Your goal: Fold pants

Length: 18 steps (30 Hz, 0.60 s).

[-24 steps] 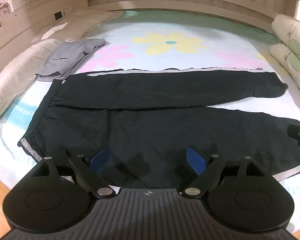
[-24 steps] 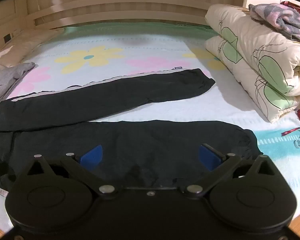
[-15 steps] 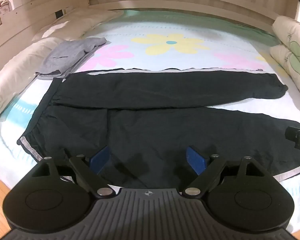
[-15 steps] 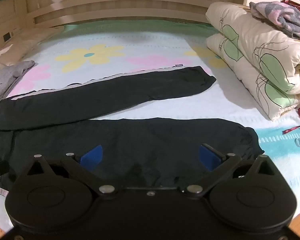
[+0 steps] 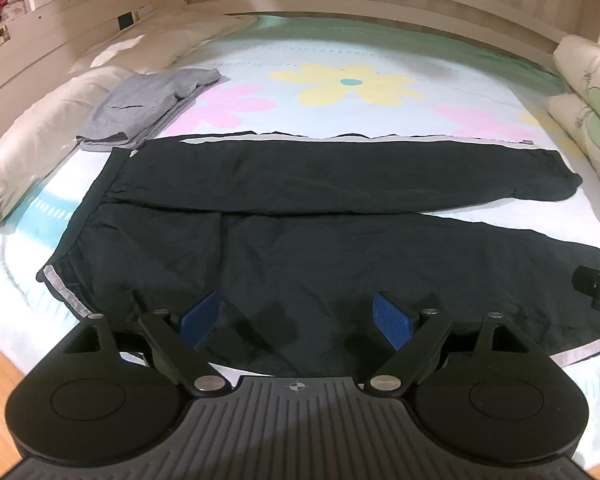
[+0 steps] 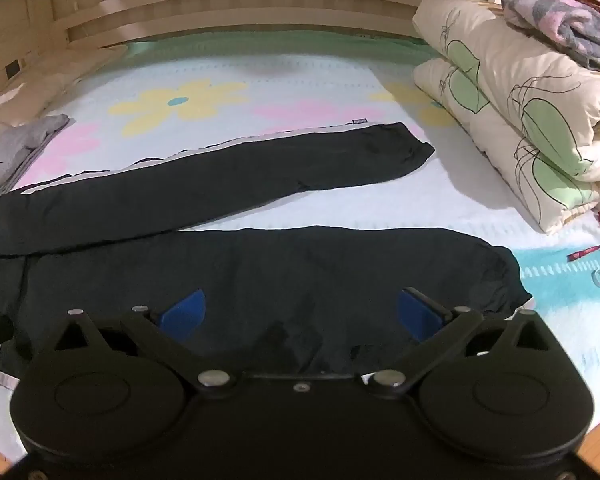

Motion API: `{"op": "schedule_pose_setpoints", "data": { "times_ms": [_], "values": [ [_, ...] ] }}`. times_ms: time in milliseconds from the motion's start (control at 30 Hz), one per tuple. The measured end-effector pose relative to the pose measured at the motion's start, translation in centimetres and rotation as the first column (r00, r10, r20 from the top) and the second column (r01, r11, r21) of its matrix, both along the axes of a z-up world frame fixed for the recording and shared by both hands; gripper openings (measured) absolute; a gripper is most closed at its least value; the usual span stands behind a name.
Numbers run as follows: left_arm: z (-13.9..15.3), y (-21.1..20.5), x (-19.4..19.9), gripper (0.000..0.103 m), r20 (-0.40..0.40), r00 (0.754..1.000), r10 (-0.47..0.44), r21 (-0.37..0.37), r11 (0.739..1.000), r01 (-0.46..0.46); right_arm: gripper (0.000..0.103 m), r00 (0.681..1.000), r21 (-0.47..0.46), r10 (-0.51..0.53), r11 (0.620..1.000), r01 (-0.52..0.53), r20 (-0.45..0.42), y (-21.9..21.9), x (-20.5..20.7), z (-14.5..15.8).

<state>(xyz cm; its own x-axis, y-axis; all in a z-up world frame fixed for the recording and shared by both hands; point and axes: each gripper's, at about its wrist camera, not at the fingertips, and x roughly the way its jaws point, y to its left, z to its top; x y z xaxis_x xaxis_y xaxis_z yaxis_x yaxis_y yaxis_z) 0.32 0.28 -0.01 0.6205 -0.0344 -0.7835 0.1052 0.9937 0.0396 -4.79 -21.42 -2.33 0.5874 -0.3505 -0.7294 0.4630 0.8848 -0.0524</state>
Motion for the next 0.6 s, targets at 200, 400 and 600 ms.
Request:
{"op": "schedule_pose_setpoints", "data": {
  "times_ms": [200, 400, 600],
  "values": [
    [-0.12, -0.07, 0.13, 0.084, -0.005, 1.000, 0.004, 0.006, 1.000, -0.004, 0.102, 1.000, -0.004, 0.004, 1.000, -0.004, -0.006, -0.02, -0.02, -0.11],
    [-0.22, 0.11, 0.12, 0.084, -0.006, 1.000, 0.010, 0.009, 1.000, -0.010, 0.102, 1.000, -0.010, 0.000, 1.000, -0.001, -0.025, 0.08, 0.27, -0.26],
    [-0.33, 0.16, 0.11, 0.084, -0.009, 1.000, 0.016, 0.022, 1.000, -0.016, 0.102, 0.999, -0.023, 0.003, 1.000, -0.004, -0.036, 0.37, 0.41, -0.32]
  ]
}}
